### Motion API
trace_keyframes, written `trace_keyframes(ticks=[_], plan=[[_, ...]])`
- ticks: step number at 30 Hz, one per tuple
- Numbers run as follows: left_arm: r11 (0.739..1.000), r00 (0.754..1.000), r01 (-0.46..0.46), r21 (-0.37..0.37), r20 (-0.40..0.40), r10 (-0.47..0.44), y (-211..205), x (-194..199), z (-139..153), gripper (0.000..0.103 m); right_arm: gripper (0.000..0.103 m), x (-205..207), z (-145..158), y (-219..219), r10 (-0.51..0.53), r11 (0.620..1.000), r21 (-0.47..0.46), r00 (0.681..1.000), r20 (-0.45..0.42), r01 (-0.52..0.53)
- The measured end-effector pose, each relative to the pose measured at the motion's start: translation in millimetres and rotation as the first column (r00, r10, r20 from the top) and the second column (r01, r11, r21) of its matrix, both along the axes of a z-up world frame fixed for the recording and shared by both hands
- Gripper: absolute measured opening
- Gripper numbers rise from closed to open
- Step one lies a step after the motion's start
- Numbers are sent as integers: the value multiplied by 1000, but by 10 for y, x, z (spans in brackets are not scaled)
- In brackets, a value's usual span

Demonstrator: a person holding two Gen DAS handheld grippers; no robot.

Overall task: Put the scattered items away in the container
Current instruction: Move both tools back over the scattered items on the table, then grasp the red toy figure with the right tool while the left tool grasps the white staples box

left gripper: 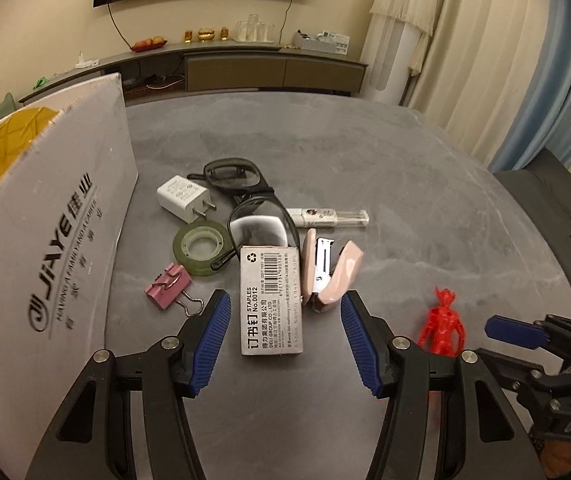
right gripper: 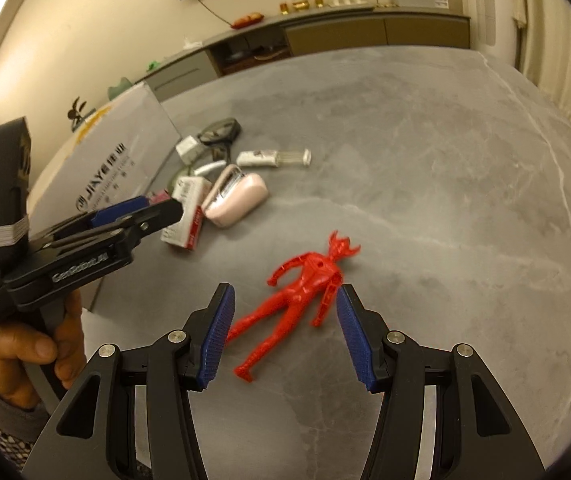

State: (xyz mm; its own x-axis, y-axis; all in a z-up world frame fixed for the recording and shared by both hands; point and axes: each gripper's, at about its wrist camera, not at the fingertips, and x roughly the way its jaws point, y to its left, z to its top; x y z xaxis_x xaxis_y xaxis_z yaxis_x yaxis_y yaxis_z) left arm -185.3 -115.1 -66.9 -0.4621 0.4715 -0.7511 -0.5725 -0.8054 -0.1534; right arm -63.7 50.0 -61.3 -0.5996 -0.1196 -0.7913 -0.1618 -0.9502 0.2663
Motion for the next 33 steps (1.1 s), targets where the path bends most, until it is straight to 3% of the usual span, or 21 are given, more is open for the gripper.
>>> trace_keyframes(ticks=[8,11,12,14,16,18,33], plan=[[1000,999,-16,-10,36,16,47,-95,-253,59,57,-117,-244,-16,-9,999,38,999,36,8],[999,999,-20,-29,28,21,54,-98,-294,40,53,-136,-258,-9,-11,999,38,1000,19,10],[999,999,-17,-27,31,18,50,-98,-291,39,43,-143,-254,-4,-10,1000,28,1000,15,9],[1000,999,-11,-3,43,11,24,-93,-267,39,35,-156,-244,-1,-9,1000,19,1000,10,9],[1000,999,-6,6,32,6,-2,-66,-227,39,20,-158,-212,-6,-2,1000,11,1000,-1,2],[1000,1000,-4,22,25,3,-33,-47,-175,39,17,-157,-192,-20,6,1000,0,1000,-5,-6],[993,1000,-15,113,-6,16,-244,-35,115,39,15,-120,30,-125,43,998,-37,997,-69,-45]])
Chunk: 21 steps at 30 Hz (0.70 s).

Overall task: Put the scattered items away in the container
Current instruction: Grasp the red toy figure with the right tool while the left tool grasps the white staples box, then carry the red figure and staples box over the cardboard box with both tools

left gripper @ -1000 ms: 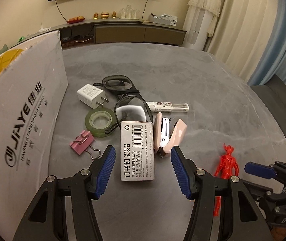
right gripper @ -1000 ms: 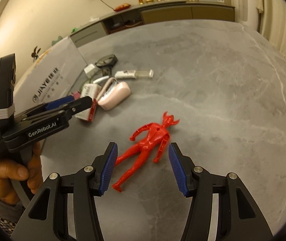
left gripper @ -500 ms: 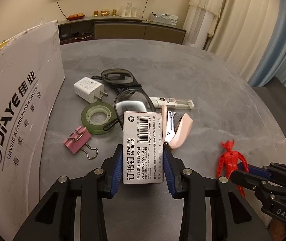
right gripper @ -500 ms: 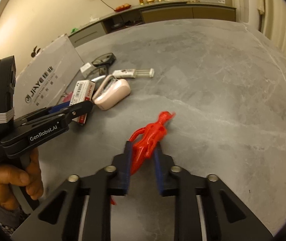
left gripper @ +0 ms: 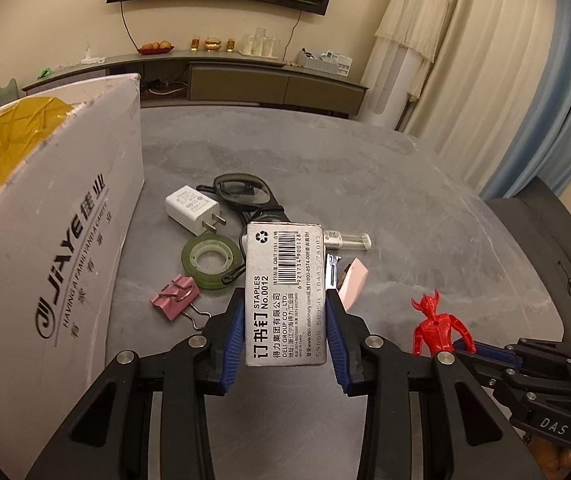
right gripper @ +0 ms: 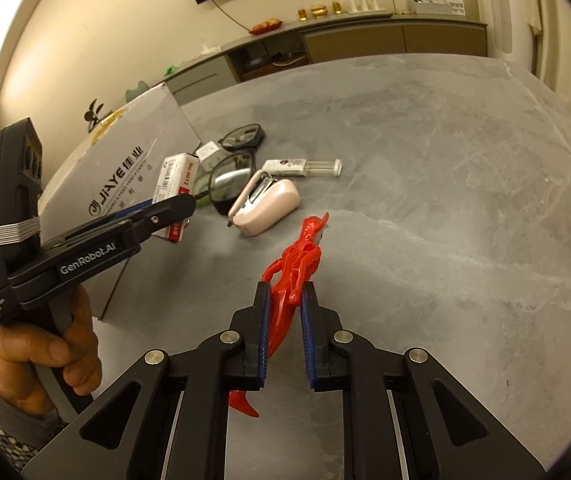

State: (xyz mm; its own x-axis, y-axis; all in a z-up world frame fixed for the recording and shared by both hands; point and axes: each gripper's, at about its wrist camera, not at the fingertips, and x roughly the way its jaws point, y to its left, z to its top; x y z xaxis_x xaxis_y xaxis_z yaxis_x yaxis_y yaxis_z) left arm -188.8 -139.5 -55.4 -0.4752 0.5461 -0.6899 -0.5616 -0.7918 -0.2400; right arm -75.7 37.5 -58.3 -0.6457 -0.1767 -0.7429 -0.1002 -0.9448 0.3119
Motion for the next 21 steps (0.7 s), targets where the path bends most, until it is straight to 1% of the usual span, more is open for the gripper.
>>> trace_keyframes(ticks=[12,21], plan=[[997,999,3,72,-38,-1,-142,58,269,39,15,18,109,-73,12,1000,22,999,-37,-11],[989,997,5,145,-72,5,-292,100,513,39,15,52,296,-244,44,997,61,994,-97,-38]])
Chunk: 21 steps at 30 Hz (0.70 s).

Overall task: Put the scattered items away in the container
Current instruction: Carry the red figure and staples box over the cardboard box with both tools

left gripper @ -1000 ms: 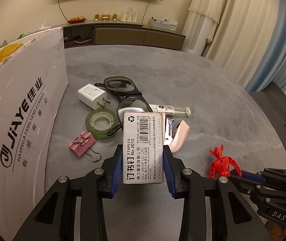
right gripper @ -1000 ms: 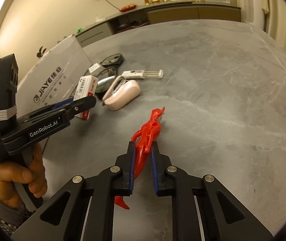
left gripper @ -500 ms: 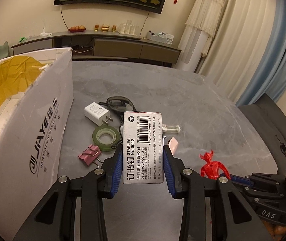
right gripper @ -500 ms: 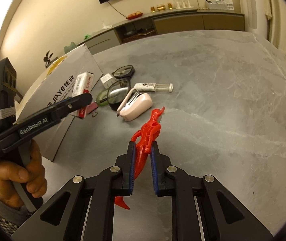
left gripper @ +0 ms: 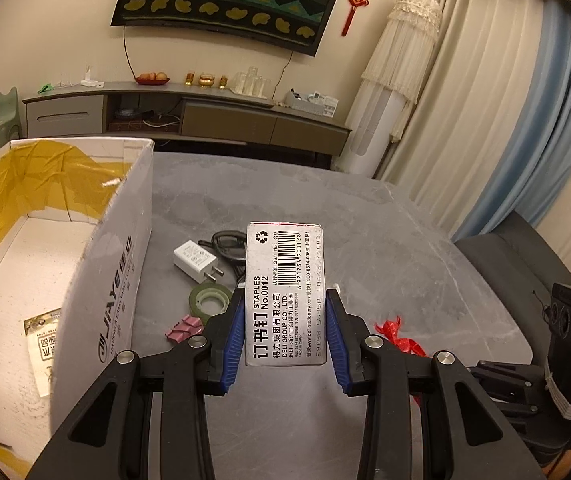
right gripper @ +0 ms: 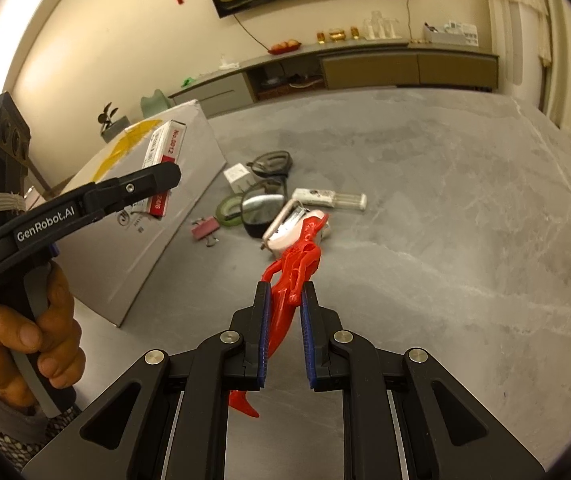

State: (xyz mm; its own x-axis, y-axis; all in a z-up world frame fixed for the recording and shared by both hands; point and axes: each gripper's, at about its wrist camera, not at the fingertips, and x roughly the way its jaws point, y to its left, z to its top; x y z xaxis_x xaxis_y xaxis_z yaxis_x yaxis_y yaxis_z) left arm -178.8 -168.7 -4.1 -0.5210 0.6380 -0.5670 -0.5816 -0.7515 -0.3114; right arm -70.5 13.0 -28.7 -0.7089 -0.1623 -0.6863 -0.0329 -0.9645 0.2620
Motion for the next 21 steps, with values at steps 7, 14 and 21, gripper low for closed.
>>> trace_keyframes(ticks=[7,14,21], plan=[[999,1000,-8,39,-21,9,-105,7,131,39,15,-22,169,-171,22,1000,18,999,-44,-21],[996,999,-19,83,-41,22,-270,6,261,39,15,-77,370,-355,45,999,17,996,-83,-43],[991,998,-39,129,-52,46,-467,-15,397,39,15,-120,523,-564,79,997,29,990,-113,-76]])
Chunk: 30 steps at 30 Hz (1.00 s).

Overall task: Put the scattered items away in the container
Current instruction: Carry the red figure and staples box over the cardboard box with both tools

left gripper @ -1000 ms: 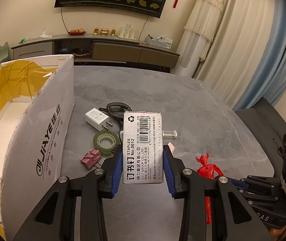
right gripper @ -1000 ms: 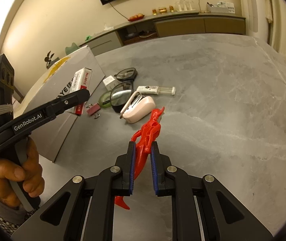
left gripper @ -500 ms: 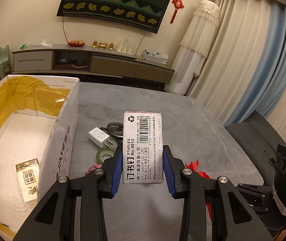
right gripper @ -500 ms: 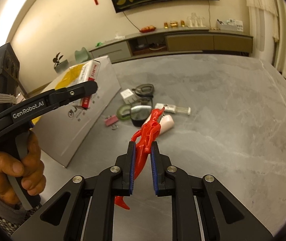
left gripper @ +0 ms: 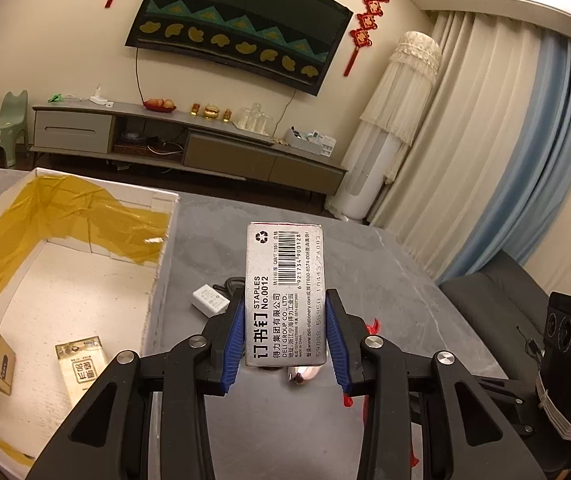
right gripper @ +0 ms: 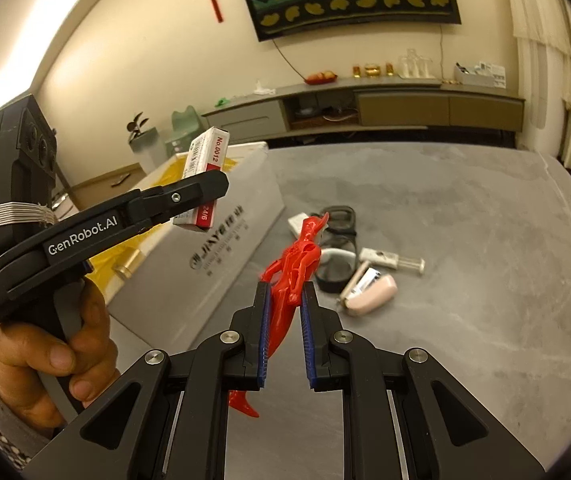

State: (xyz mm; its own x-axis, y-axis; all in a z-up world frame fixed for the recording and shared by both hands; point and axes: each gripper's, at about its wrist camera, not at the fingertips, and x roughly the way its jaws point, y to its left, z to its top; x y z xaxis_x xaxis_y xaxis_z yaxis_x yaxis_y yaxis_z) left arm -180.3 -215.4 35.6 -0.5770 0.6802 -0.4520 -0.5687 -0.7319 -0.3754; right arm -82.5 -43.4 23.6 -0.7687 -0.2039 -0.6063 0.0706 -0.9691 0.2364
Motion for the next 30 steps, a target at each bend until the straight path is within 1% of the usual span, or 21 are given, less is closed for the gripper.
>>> trace_keyframes(ticks=[11,16,30], plan=[[997,998,-52,57,-21,53,-348,-67,173,39,15,-114,168,-261,42,999,5,999,-24,-42],[992,995,-91,86,-28,94,-547,-99,245,39,15,-161,283,-420,69,998,12,997,-46,-69],[976,985,-156,150,-47,164,-1044,-130,435,39,15,-265,491,-720,119,992,45,990,-80,-116]])
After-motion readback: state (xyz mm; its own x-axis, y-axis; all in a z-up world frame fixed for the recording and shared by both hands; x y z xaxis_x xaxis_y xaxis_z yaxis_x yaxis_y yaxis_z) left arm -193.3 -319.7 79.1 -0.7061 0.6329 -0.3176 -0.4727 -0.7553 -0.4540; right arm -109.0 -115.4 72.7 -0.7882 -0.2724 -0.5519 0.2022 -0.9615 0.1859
